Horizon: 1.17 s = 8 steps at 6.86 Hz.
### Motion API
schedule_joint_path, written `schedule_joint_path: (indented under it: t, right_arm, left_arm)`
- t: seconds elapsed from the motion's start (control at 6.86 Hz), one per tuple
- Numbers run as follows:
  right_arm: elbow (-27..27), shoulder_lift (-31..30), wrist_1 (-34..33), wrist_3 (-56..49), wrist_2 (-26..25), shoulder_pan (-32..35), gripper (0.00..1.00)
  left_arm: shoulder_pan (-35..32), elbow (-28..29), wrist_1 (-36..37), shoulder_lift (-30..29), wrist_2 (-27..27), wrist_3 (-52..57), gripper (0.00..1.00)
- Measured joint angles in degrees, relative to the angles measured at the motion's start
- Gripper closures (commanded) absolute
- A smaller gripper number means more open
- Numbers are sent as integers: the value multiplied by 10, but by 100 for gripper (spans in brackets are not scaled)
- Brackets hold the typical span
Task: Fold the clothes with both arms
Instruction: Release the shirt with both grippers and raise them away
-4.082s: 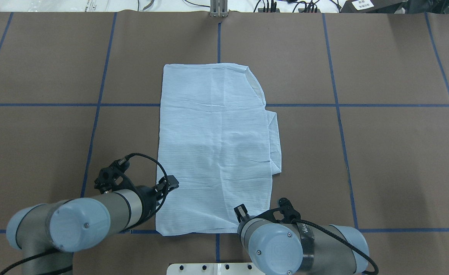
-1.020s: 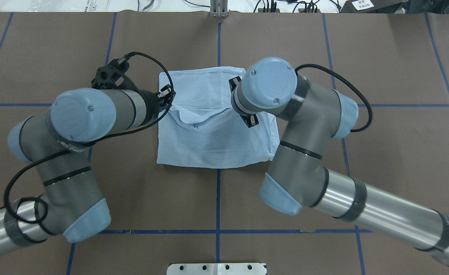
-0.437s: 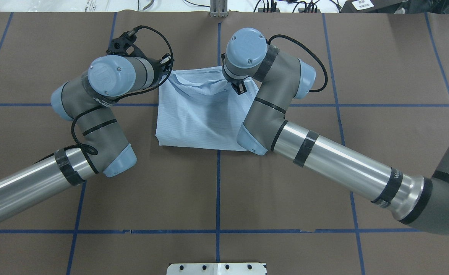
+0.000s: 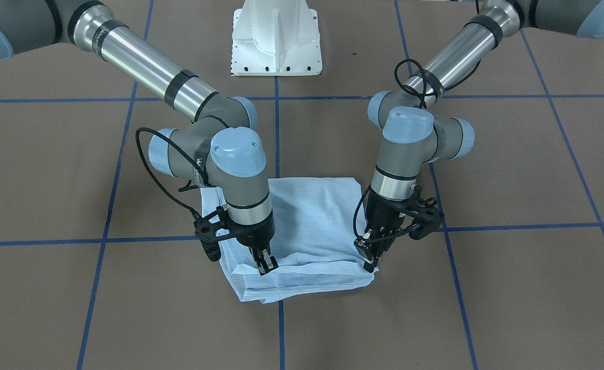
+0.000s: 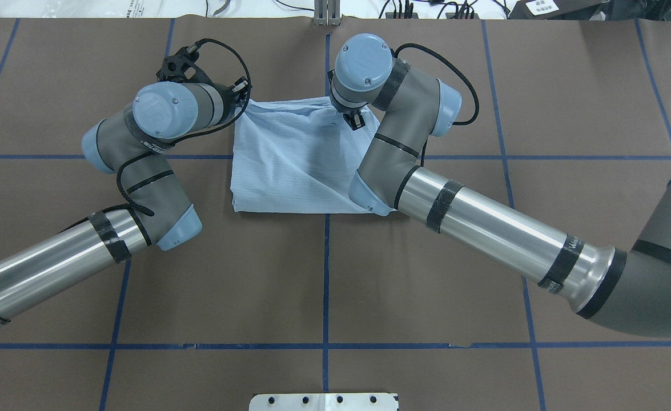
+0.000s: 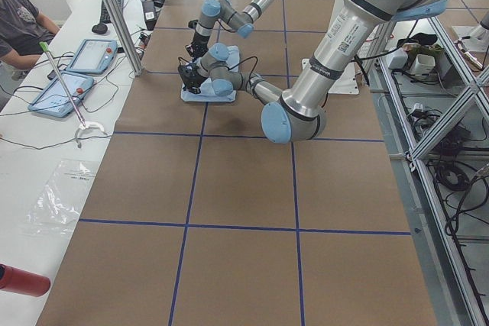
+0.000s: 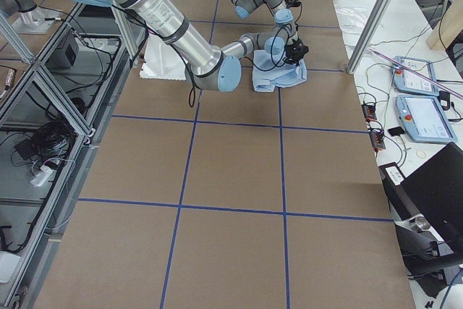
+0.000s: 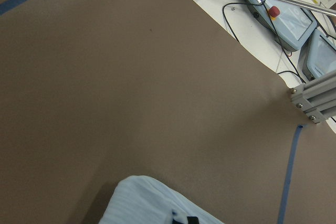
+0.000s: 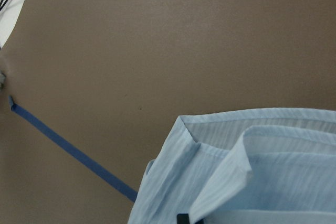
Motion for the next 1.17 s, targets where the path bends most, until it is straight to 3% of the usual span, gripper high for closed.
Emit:
schedule_joint_path:
  t: [0.15, 0.58, 0.87, 1.17]
  right_arm:
    - [-18, 2, 11, -17, -1, 6, 0]
    - [-49, 14, 32, -92, -3, 15, 0]
    - [-40, 11, 34, -121, 22, 35, 0]
    - [53, -74, 18, -229, 102, 83, 0]
  left_arm:
    - [-4, 26, -23, -4, 1, 20, 0]
    - [-15, 52, -46, -6, 1, 68, 0]
    - [-21, 44, -47, -4, -7, 94, 0]
    - [-47, -6, -44, 31, -79, 197, 0]
